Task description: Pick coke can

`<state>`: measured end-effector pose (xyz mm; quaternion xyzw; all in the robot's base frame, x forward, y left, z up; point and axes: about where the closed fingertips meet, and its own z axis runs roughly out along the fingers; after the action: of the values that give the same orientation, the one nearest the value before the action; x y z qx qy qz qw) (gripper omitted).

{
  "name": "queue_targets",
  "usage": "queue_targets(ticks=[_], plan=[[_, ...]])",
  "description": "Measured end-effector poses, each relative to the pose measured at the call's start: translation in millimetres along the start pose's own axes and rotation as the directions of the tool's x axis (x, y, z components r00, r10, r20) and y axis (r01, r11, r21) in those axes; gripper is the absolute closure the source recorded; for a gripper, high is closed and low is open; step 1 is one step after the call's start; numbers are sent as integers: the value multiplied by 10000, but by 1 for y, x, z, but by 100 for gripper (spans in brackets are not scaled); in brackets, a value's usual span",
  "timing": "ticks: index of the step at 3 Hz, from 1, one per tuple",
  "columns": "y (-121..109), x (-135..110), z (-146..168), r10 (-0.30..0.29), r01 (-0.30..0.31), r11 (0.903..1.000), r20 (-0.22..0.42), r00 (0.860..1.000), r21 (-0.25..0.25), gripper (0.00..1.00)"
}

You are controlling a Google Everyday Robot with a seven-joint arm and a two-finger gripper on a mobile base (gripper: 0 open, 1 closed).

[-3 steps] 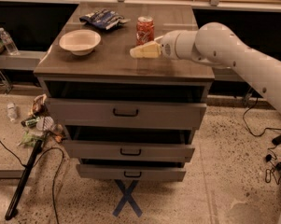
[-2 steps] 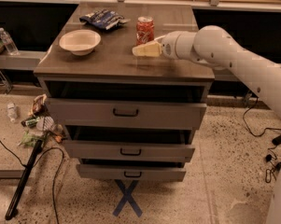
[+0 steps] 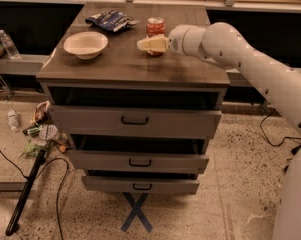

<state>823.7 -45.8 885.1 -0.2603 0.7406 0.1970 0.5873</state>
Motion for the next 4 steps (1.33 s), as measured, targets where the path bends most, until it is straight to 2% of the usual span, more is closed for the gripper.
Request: queue_targets(ticks=[1,2,3,4], plan=[[9,-7,14,-12,24,9991,291,9996,-417,19],[19,-16,24,-144,191,9964,569,9983,-828,50],[22,-33,20,-352,431,9950,869,9956,-901,81],[23,-64,7,-643,737,9948,1270,9898,-708,100]])
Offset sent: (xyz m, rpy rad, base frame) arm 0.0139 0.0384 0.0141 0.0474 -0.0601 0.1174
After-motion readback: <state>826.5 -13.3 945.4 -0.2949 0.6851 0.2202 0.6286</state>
